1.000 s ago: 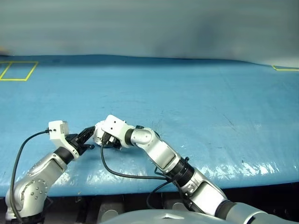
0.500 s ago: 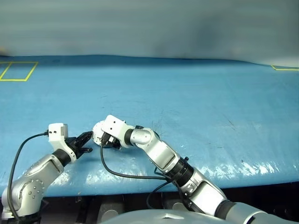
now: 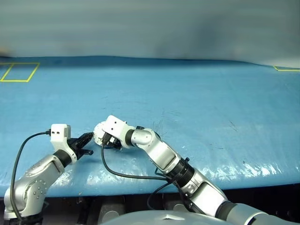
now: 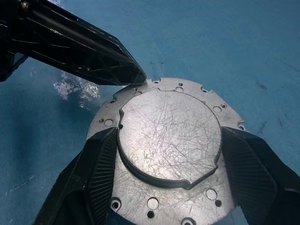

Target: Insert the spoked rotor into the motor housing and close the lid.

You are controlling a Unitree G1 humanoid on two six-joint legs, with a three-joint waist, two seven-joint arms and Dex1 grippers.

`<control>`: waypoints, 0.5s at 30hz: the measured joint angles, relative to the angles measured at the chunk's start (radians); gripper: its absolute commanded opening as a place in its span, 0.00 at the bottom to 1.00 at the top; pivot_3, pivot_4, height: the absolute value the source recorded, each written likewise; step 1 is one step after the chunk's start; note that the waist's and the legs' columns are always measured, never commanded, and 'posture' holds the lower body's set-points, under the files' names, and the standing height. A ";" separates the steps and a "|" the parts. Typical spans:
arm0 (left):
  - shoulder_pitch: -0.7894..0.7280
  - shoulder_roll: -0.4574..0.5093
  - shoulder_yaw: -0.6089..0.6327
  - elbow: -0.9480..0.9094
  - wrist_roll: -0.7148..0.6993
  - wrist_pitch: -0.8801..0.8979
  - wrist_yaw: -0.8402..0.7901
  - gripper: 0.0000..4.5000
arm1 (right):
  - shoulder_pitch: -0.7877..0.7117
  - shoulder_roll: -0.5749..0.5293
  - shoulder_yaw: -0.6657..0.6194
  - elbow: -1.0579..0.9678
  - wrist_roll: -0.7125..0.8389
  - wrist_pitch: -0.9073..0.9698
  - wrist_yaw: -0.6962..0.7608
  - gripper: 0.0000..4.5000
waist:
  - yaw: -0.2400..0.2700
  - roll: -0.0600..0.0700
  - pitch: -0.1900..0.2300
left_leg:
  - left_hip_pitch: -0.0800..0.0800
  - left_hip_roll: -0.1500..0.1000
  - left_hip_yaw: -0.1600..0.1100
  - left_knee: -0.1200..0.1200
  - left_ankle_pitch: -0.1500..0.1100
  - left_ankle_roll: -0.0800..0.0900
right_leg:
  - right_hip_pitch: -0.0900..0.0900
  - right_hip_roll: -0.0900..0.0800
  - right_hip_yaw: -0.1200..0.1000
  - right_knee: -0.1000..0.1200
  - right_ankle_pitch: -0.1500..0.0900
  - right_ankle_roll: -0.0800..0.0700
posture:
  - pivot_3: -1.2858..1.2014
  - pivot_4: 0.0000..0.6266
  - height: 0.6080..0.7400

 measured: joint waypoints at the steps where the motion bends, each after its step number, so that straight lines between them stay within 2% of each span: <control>1: -0.006 -0.024 0.009 0.000 -0.008 -0.009 0.000 0.00 | 0.000 0.000 0.000 -0.001 0.000 0.000 0.000 0.68 | 0.000 0.000 0.000 | 0.000 0.000 0.000 0.000 0.000 0.000 | 0.000 0.000 0.000 0.000 0.000 0.000 | 0.52 0.24 1.00; 5: -0.024 -0.059 0.038 -0.006 -0.031 -0.032 0.001 0.00 | 0.001 0.001 0.000 -0.001 0.001 0.000 0.000 0.68 | 0.000 -0.001 0.000 | 0.000 0.000 0.000 -0.001 0.000 0.000 | 0.000 0.000 0.000 0.000 0.000 0.000 | 0.52 0.24 1.00; 15: 0.008 -0.028 0.001 -0.024 -0.006 0.037 0.004 0.00 | 0.001 0.003 0.001 0.000 0.001 0.000 0.001 0.68 | -0.001 0.000 0.000 | 0.000 0.000 0.000 -0.002 0.000 -0.001 | -0.001 0.000 0.000 0.000 0.000 0.000 | 0.52 0.24 1.00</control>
